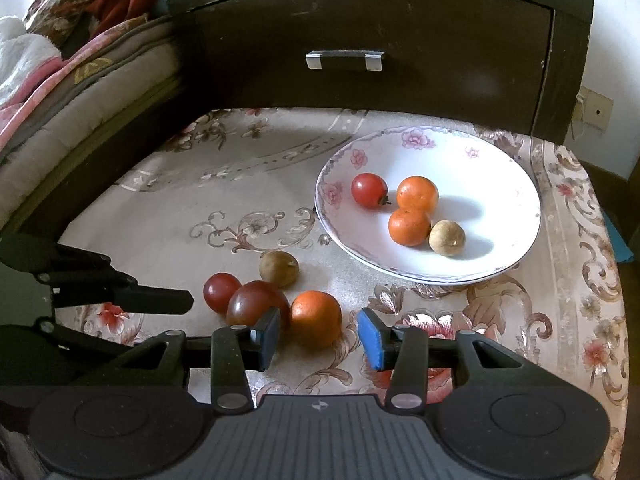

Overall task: Organize fruits
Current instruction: 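Withdraw both tools from the bowl toward the remaining fruits, then move the right tool toward the tangerine beside the dark tomato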

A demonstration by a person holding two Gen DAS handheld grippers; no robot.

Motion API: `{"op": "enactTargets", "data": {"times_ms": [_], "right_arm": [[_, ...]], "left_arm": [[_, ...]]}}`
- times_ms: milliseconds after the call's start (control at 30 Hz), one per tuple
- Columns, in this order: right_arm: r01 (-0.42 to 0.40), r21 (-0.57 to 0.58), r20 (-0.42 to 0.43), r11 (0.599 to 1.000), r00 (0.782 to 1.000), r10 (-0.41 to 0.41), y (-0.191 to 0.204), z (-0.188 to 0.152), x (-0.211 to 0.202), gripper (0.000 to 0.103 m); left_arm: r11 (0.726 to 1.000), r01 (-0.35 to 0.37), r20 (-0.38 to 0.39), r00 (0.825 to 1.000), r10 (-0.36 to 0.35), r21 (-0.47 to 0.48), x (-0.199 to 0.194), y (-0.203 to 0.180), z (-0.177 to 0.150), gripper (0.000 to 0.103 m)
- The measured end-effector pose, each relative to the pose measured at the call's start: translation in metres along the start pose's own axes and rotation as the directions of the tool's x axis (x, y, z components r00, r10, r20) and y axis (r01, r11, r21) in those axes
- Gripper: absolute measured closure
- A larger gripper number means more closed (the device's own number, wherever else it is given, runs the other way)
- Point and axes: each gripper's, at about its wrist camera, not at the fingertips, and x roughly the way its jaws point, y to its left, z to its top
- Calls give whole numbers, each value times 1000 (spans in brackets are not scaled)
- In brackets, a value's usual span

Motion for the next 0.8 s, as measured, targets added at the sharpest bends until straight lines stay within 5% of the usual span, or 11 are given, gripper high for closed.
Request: {"op": "enactTargets", "data": {"times_ms": [800], "right_arm": [[-11,123,-26,992,1000,14,-18,2,7,61]], "left_arm": [[999,45,-26,999,-45,-2,8,-1,-1,56]]}}
